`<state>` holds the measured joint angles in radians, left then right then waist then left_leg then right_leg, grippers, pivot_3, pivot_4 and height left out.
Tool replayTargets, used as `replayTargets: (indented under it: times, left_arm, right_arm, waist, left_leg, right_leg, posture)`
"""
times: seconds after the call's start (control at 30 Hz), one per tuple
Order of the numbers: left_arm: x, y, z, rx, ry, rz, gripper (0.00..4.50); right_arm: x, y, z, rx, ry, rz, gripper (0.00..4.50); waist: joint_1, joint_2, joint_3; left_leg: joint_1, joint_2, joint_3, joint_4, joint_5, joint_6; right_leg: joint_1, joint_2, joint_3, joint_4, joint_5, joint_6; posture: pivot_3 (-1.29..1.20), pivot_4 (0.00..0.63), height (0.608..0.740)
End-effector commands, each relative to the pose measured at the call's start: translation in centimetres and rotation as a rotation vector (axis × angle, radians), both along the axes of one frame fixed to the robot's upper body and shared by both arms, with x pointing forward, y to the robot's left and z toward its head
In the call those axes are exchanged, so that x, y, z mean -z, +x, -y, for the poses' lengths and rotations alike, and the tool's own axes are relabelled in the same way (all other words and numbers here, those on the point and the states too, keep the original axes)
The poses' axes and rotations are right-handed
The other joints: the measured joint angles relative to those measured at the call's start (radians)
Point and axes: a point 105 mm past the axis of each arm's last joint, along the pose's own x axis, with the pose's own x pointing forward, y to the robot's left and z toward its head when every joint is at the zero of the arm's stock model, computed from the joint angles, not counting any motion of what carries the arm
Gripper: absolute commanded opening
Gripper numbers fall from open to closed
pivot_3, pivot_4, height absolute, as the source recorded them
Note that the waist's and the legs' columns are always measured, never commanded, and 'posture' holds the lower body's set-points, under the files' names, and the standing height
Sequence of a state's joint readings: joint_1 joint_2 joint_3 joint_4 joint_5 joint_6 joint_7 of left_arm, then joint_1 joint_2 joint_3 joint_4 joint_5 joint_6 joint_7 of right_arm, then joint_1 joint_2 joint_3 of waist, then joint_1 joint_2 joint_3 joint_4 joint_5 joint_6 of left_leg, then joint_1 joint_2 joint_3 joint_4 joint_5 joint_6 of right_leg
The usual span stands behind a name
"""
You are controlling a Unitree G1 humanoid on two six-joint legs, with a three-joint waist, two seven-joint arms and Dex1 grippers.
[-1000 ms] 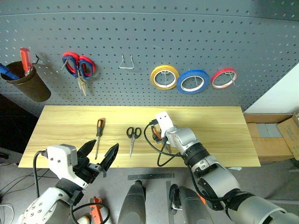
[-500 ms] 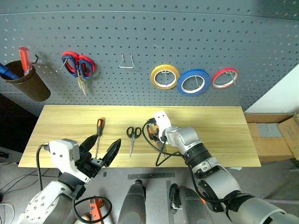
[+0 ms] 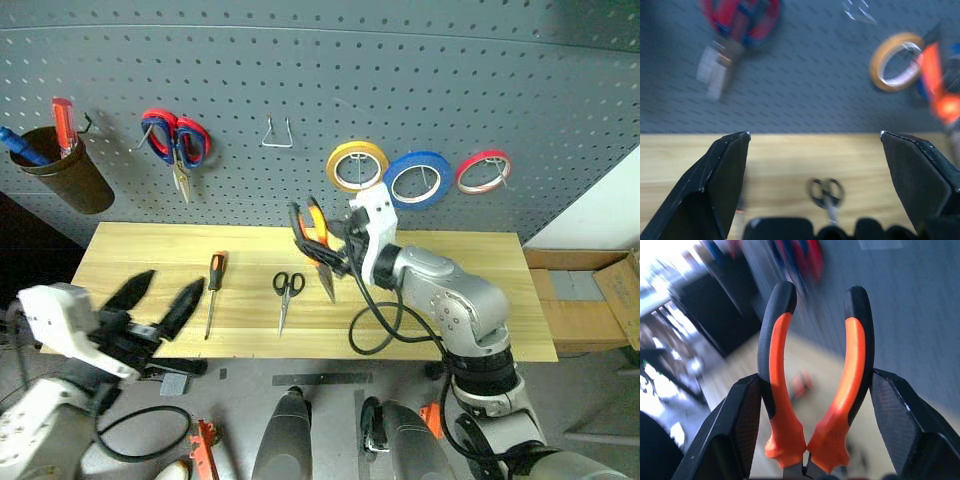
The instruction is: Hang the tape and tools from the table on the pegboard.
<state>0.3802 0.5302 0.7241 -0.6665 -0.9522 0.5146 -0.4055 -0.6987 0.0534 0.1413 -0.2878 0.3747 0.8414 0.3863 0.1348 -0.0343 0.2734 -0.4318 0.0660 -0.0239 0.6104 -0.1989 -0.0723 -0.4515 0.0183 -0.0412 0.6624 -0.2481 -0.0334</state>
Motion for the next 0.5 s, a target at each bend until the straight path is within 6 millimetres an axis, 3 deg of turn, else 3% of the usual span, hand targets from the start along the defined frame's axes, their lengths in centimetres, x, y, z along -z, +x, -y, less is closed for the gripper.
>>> replayTargets:
  times: [0.03,0.2,0.3,0.5]
  left_arm:
    - [-2.2,-0.6,0.2,0.023,-0.001,0.067,4.50]
    - [-3.8,-0.4,-0.1,0.020,-0.006,0.115,4.50]
    - [-4.8,0.1,-0.4,0.008,-0.011,0.158,4.50]
    - [-5.0,2.0,0.3,0.031,-0.021,0.193,4.50]
  right_arm:
    - [-5.1,-1.1,-1.7,-0.055,0.138,0.226,2.77]
    - [-8.5,-0.8,-3.5,-0.076,0.221,0.390,2.77]
    - [-10.9,-0.6,-4.4,-0.058,0.261,0.510,2.77]
    - [-14.8,1.1,-5.0,0.052,0.303,0.700,2.77]
  waist:
    - [0.005,-0.004,-0.007]
    - [0.035,-0.017,-0.029]
    - [0.057,-0.017,-0.034]
    - [0.092,-0.018,-0.049]
  left_leg:
    - [0.000,-0.001,0.000,0.000,0.000,0.000]
    - [0.000,-0.002,0.000,0.001,0.001,-0.002]
    - [0.004,-0.002,0.000,0.001,0.001,-0.003]
    - [0.011,0.000,-0.001,0.001,0.002,-0.004]
  right_leg:
    - [0.000,-0.001,0.000,0.000,0.000,0.000]
    - [0.002,-0.002,0.000,-0.001,0.001,0.001]
    - [0.005,-0.002,0.000,0.000,0.002,0.000]
    - [0.011,-0.001,-0.002,0.000,0.003,-0.002]
  posture:
    - [0.43,0.143,0.740]
    - [0.46,0.122,0.740]
    - [0.47,0.114,0.740]
    - [0.48,0.097,0.740]
